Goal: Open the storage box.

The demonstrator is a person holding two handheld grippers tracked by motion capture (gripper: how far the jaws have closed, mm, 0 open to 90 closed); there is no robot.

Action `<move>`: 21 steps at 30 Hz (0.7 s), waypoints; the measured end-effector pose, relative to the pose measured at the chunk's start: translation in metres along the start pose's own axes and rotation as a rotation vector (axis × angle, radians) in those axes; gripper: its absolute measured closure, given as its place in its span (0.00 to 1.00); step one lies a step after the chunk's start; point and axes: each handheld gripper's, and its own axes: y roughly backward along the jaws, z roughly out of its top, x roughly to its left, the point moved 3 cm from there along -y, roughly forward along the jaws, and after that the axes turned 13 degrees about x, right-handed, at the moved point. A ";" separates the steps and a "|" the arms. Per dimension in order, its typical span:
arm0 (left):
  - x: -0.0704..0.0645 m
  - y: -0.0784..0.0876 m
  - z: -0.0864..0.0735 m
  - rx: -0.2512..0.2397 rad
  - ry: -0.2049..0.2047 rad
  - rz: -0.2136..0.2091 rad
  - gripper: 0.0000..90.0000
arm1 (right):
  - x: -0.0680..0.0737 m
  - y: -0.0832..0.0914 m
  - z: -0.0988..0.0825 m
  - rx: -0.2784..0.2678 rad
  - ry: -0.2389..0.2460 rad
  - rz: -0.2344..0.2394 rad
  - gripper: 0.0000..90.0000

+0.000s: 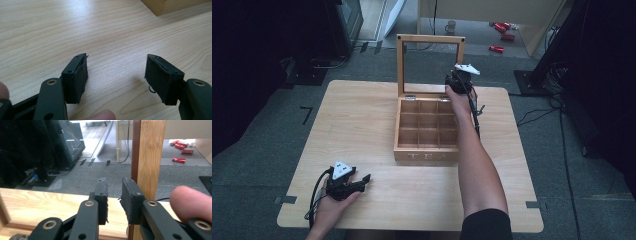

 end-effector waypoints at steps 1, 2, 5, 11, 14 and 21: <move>0.000 0.000 0.000 0.000 0.001 -0.001 0.39 | 0.000 0.000 0.000 0.000 0.000 0.000 0.83; 0.000 0.000 0.000 0.000 0.001 -0.001 0.39 | 0.000 0.005 -0.002 -0.006 0.003 0.019 0.78; 0.000 0.000 0.000 0.002 -0.001 0.001 0.39 | 0.001 0.011 -0.006 -0.003 0.007 0.036 0.69; 0.000 0.000 0.000 0.005 -0.004 0.004 0.39 | 0.002 0.031 -0.022 0.030 0.053 0.078 0.41; -0.001 0.000 0.000 0.003 -0.002 0.003 0.39 | 0.001 0.044 -0.030 0.042 0.071 0.108 0.29; -0.001 0.001 -0.001 0.002 0.002 0.005 0.39 | -0.007 0.086 -0.057 0.025 0.078 0.134 0.14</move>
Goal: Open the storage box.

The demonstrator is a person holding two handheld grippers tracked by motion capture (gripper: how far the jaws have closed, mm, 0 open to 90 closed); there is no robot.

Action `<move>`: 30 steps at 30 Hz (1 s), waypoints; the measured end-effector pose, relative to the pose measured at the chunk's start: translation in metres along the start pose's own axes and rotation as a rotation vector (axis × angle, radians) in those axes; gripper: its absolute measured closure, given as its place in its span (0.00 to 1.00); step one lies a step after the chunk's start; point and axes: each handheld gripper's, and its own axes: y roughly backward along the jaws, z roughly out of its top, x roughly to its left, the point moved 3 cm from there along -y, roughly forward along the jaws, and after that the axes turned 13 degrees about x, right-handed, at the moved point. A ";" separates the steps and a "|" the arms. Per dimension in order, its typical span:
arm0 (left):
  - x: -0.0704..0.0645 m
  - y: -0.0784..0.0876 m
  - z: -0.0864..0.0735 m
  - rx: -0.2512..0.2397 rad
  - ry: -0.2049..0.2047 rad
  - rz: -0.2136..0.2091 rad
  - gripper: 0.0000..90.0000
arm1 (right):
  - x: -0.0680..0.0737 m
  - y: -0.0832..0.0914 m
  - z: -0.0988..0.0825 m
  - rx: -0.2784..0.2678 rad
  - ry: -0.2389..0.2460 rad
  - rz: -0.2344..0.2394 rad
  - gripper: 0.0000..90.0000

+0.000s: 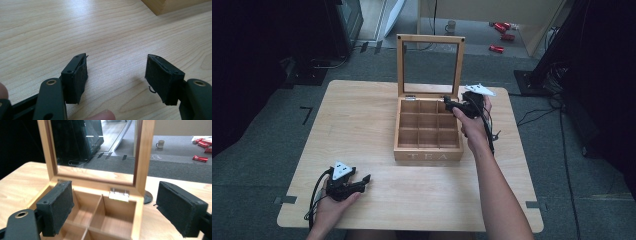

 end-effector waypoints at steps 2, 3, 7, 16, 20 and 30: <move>0.000 0.000 0.000 0.002 -0.002 0.004 0.39 | -0.001 0.010 -0.009 -0.003 0.007 0.006 0.14; -0.001 0.000 0.000 0.001 -0.002 0.006 0.39 | -0.002 0.015 -0.013 -0.001 0.010 0.009 0.12; -0.001 0.000 0.000 -0.001 -0.002 0.012 0.39 | -0.007 0.033 -0.031 -0.001 0.017 0.021 0.07; -0.002 0.000 -0.001 0.006 -0.008 0.030 0.37 | -0.024 0.074 -0.072 0.005 0.006 0.041 0.04; -0.003 0.000 -0.001 0.009 -0.008 0.037 0.36 | -0.034 0.089 -0.094 0.018 -0.010 0.029 0.04; -0.006 -0.001 -0.001 0.025 -0.026 0.096 0.32 | -0.055 0.115 -0.148 0.063 -0.003 -0.003 0.03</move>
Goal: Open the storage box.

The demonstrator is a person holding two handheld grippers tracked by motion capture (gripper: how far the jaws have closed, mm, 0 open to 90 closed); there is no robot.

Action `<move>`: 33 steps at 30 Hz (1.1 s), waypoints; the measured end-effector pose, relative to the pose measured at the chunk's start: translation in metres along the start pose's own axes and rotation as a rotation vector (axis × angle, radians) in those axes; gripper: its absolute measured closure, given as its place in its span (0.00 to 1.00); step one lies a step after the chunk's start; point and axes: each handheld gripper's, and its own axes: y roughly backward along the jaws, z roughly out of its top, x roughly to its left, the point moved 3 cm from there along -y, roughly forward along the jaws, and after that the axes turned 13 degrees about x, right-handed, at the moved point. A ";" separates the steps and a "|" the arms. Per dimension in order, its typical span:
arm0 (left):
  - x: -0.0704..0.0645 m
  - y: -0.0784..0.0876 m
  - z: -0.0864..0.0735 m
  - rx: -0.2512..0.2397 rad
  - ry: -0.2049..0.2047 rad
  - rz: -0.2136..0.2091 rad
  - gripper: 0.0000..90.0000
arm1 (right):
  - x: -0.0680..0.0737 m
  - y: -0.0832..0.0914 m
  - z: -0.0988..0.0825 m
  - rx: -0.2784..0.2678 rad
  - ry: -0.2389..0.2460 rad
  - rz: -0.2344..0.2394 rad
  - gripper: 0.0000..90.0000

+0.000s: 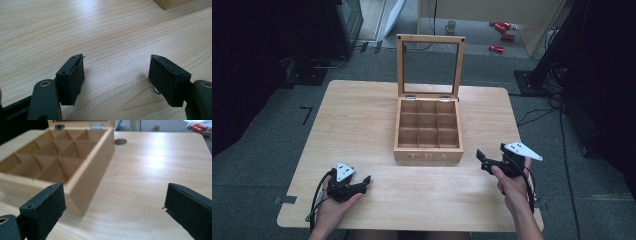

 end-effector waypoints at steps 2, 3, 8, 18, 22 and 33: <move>-0.001 0.000 0.000 0.004 -0.007 0.011 0.30 | -0.004 0.002 -0.011 0.011 0.000 -0.012 0.03; -0.001 0.000 0.000 0.005 -0.007 0.013 0.30 | -0.006 0.003 -0.016 0.019 -0.003 -0.015 0.03; -0.001 -0.001 0.000 0.008 -0.007 0.013 0.28 | -0.016 0.006 -0.044 0.048 -0.037 -0.032 0.03; -0.001 -0.001 0.000 0.009 -0.007 0.013 0.28 | -0.031 0.007 -0.090 0.171 -0.031 -0.093 0.03; -0.001 -0.001 0.001 0.008 -0.009 0.012 0.28 | -0.032 0.006 -0.097 0.205 -0.022 -0.113 0.03; -0.001 -0.002 0.003 0.009 -0.017 0.002 0.28 | -0.027 -0.003 -0.101 0.269 0.009 -0.176 0.02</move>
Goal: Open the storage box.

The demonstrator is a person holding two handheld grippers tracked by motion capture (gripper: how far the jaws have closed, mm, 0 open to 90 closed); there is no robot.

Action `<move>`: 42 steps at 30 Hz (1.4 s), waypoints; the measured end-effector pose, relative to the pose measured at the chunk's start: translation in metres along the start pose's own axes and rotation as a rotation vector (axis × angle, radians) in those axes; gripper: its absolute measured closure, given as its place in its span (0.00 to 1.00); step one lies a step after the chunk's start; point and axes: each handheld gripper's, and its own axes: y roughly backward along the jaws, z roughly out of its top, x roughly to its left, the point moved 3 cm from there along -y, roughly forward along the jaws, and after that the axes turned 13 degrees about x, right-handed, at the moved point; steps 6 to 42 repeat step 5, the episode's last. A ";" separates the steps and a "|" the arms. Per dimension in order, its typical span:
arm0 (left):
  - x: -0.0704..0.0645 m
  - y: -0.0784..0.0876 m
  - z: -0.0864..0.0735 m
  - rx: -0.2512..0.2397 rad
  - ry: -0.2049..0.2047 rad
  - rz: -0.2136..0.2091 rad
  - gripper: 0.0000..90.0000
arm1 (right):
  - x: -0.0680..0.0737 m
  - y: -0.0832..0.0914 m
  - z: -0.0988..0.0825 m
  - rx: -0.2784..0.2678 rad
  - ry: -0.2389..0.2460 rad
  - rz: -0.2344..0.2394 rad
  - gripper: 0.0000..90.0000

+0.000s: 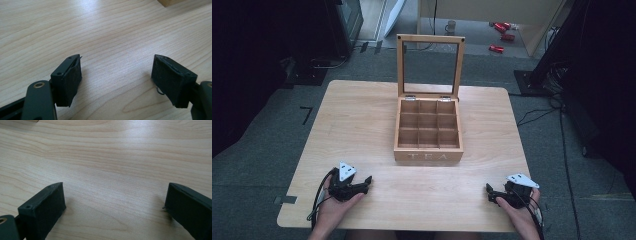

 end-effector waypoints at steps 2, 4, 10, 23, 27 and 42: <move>0.000 0.000 0.000 0.000 0.002 -0.001 0.28 | 0.000 0.000 0.000 0.000 -0.001 0.000 0.02; 0.000 -0.001 0.001 -0.001 0.002 0.000 0.28 | 0.000 0.000 0.000 0.000 -0.001 0.000 0.02; 0.000 -0.001 0.001 -0.002 0.003 -0.001 0.28 | 0.000 0.000 0.000 0.000 0.000 0.000 0.02; 0.000 -0.001 0.001 -0.002 0.003 -0.001 0.28 | 0.000 0.000 0.000 0.000 0.000 0.000 0.02; 0.000 -0.001 0.001 -0.002 0.003 -0.001 0.28 | 0.000 0.000 0.000 0.000 0.000 0.000 0.02; 0.000 -0.001 0.001 -0.002 0.003 -0.001 0.28 | 0.000 0.000 0.000 0.000 0.000 0.000 0.02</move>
